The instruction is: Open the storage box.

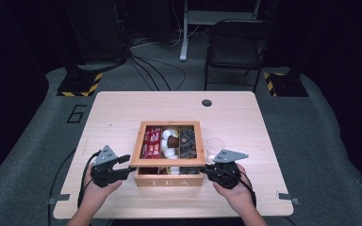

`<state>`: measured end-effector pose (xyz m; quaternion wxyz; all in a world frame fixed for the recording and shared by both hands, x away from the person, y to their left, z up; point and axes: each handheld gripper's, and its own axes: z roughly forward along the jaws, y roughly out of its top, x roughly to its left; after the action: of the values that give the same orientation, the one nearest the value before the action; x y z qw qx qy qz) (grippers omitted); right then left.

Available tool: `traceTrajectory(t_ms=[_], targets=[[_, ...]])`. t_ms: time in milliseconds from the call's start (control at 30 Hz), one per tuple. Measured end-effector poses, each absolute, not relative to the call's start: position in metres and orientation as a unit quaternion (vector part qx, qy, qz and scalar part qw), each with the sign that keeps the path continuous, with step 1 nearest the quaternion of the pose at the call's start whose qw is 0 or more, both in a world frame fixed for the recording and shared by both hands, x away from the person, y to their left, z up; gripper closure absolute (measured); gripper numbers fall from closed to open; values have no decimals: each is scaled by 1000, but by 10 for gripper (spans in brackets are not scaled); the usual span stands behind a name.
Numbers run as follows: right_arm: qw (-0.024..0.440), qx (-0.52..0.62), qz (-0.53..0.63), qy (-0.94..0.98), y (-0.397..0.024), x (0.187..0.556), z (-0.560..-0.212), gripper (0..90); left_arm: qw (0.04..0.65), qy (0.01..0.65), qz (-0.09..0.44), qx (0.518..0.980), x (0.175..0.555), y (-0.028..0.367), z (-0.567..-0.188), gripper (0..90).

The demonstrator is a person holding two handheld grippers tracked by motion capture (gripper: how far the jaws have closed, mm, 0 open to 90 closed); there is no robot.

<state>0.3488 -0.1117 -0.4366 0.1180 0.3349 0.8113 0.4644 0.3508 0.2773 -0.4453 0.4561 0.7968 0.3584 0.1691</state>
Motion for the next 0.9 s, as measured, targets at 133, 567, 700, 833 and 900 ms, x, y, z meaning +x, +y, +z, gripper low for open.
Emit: traceTrajectory(t_ms=[133,567,700,833,900], targets=[[120,338,465,810,-112,349,-435,858,456,346,181,800,348,273,-441,478],[118,345,470,804,-112,349,-435,829,451,344,189,802,343,266,-436,480],[125,346,473,801,-113,349,-433,785,450,344,210,797,340,264,-431,474],[141,354,474,794,-114,349,-429,693,456,341,216,793,340,264,-427,473],[148,345,472,798,-114,350,-423,571,456,342,214,793,339,264,-423,472]])
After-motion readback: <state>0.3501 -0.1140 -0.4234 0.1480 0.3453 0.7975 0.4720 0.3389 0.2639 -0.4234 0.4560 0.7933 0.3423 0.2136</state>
